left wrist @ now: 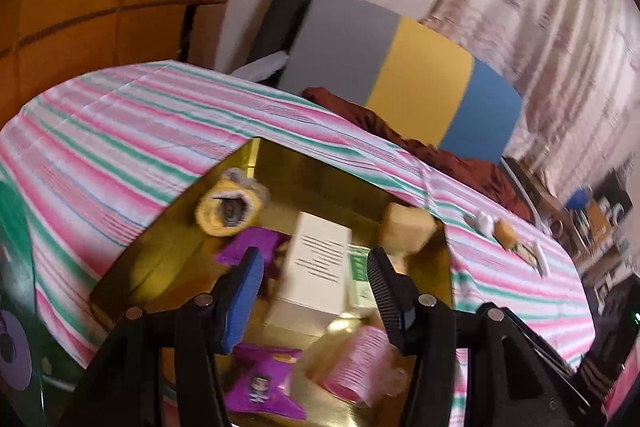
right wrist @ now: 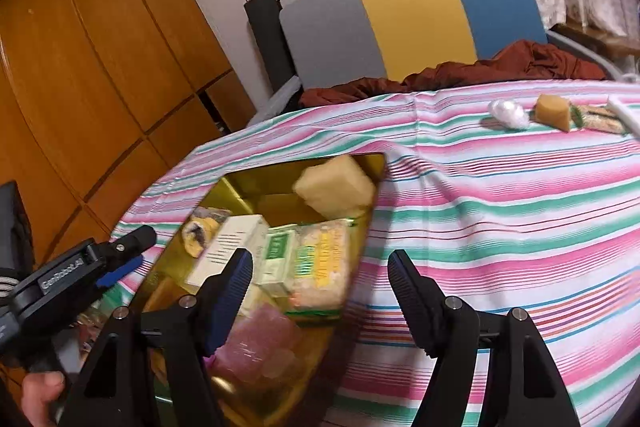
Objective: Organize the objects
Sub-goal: 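Open the left gripper to drop the glove while the right gripper releases the WEIDAN packet into the tray, then move both grippers back to the remaining items on the sheet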
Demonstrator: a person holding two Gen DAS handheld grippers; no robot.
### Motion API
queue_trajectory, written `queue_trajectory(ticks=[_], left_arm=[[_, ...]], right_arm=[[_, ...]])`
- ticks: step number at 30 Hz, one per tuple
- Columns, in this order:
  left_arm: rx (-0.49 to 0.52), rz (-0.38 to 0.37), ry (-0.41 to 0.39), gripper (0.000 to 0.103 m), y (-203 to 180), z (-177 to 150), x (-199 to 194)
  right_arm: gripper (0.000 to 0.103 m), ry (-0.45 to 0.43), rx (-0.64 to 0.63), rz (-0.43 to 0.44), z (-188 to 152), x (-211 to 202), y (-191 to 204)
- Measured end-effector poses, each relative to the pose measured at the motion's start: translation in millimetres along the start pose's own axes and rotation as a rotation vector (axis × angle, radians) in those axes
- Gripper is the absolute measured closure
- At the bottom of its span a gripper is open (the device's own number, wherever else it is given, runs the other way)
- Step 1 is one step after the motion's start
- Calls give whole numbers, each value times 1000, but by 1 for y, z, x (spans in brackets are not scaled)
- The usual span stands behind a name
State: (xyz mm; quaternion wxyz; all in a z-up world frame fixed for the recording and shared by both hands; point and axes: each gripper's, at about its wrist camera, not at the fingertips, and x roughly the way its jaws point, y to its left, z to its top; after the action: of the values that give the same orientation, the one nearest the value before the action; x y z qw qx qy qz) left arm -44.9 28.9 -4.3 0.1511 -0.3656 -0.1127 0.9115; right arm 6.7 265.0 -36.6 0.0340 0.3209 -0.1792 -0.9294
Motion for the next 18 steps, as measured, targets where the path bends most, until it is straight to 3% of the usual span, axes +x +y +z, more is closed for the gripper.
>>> queue_trajectory(ticks=[10,18], left_arm=[[164,-150,68,48,-64,-33,0],[260,-275,186,48,-125,-74,12]], right_arm=[[31,56,31,-131,-10,-7,-81],[32,126,-26,-247,-4,-8,-164]])
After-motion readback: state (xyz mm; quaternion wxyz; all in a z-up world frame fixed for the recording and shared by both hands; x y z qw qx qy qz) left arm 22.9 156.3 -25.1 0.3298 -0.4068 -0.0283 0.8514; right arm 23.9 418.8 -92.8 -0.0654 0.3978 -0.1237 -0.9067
